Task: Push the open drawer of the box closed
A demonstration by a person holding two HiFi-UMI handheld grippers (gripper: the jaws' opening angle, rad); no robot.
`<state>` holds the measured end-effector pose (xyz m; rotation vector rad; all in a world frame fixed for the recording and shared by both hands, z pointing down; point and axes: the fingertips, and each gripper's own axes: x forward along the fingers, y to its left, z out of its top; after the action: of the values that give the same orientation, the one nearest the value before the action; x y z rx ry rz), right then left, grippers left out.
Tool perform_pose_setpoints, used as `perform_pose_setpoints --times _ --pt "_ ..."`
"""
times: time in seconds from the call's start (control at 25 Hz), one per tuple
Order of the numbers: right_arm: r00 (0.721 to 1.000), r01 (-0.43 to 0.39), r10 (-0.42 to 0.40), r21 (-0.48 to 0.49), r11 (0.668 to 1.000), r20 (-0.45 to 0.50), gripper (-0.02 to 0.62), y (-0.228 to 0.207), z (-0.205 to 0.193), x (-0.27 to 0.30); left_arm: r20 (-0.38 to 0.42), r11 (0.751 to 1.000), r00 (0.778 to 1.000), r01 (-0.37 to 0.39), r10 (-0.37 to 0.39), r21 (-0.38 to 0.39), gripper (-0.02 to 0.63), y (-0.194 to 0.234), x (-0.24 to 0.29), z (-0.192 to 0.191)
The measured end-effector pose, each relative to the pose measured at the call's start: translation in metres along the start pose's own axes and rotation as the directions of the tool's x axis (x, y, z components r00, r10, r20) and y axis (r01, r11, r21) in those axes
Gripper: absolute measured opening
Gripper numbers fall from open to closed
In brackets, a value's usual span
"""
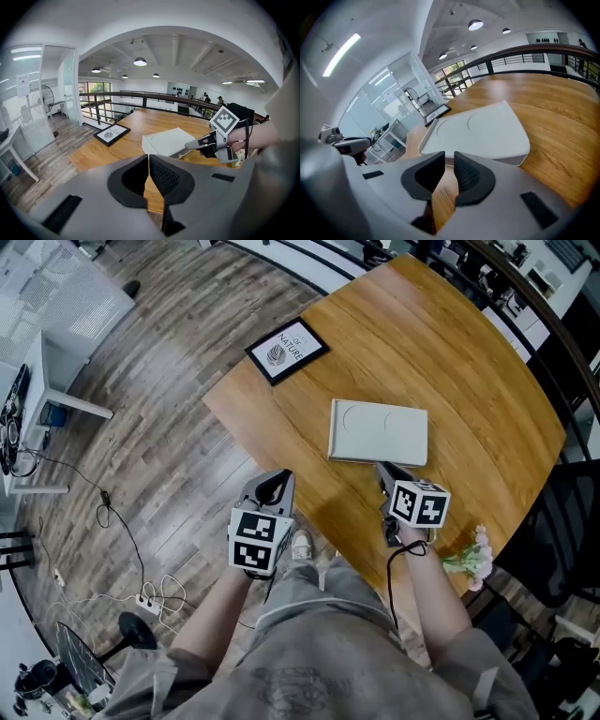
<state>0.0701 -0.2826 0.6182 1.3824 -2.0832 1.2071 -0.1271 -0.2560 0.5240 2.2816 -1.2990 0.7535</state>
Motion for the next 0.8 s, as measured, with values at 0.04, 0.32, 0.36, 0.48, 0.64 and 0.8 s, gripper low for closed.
perform_pose_setpoints --times 0.04,0.32,0.36,0.48,0.64,0.8 --pt "1.0 -0.011 0.012 -0.009 1.0 0.025 0.075 0.007 0.009 -0.007 0.012 1.0 1.0 0.0 0.0 -0.003 0.023 0.001 -0.002 0.005" --pt "0.968 -0.104 0.139 -0.173 0.979 0.209 0.067 0.074 0.08 -0.068 0.134 0.998 0.991 -0.03 0.022 0.059 0.023 0.012 -0.038 0.059" --pt "0.958 -0.11 0.156 -0.195 0.975 0.238 0.064 0.083 0.089 -0.08 0.155 0.997 0.987 -0.038 0.026 0.072 0.023 0.012 -0.045 0.068" --pt "0.924 -0.131 0.209 -0.251 0.959 0.32 0.055 0.106 0.113 -0.12 0.228 0.992 0.973 -0.057 0.03 0.114 0.023 0.007 -0.065 0.097" --pt "0.867 -0.192 0.311 -0.314 0.93 0.389 0.049 0.145 0.136 -0.166 0.343 0.988 0.939 -0.046 -0.009 0.151 0.023 -0.001 -0.096 0.137" --pt "0.811 -0.194 0.381 -0.409 0.891 0.444 0.048 0.175 0.15 -0.209 0.437 0.982 0.899 -0.053 -0.033 0.184 0.023 -0.011 -0.126 0.168"
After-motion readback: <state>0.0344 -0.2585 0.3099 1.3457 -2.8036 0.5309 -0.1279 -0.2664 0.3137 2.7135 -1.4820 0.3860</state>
